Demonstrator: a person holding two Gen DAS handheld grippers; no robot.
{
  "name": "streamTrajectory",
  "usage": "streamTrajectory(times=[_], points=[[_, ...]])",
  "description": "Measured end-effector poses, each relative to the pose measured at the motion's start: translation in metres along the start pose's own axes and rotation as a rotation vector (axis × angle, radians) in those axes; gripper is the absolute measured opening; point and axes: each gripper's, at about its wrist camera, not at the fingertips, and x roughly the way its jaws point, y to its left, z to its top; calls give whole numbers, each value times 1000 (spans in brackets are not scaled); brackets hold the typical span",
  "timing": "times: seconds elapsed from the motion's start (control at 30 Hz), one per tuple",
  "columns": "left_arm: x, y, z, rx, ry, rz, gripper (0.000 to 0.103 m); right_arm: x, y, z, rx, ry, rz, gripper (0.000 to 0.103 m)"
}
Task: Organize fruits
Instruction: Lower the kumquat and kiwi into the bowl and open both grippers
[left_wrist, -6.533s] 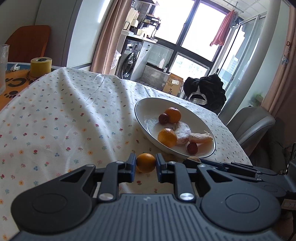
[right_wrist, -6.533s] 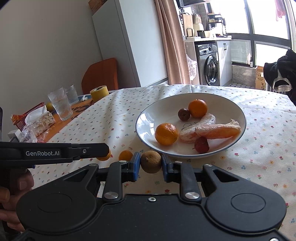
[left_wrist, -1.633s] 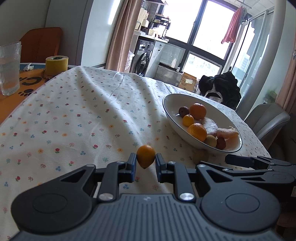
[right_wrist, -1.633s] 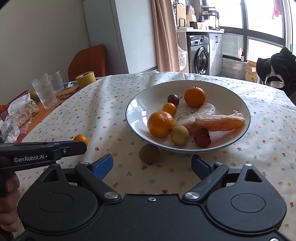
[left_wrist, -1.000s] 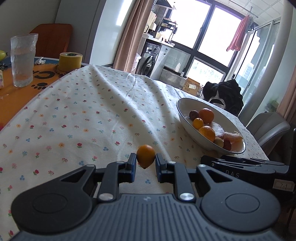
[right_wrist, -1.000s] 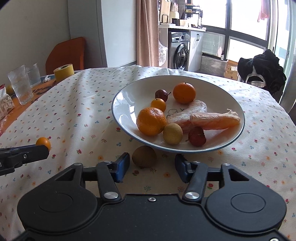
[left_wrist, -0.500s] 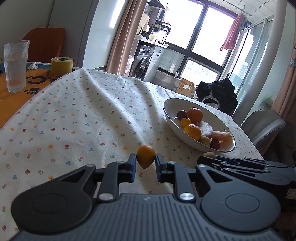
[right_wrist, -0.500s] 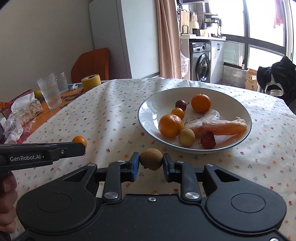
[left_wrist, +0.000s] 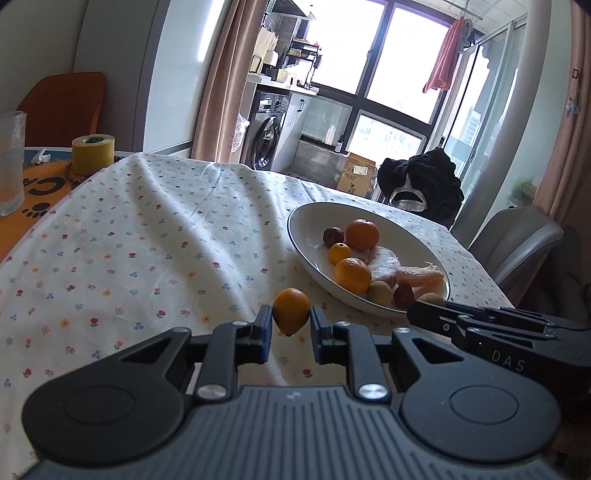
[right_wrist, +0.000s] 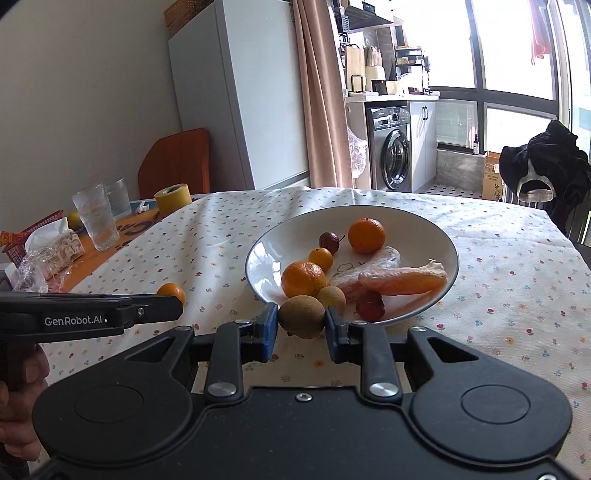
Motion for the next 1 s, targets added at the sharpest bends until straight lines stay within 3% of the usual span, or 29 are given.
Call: streamTrajectory(times=[1.0], points=[[72,-35,44,73,38,19,20,37,-75,36,89,-54,-76,26]])
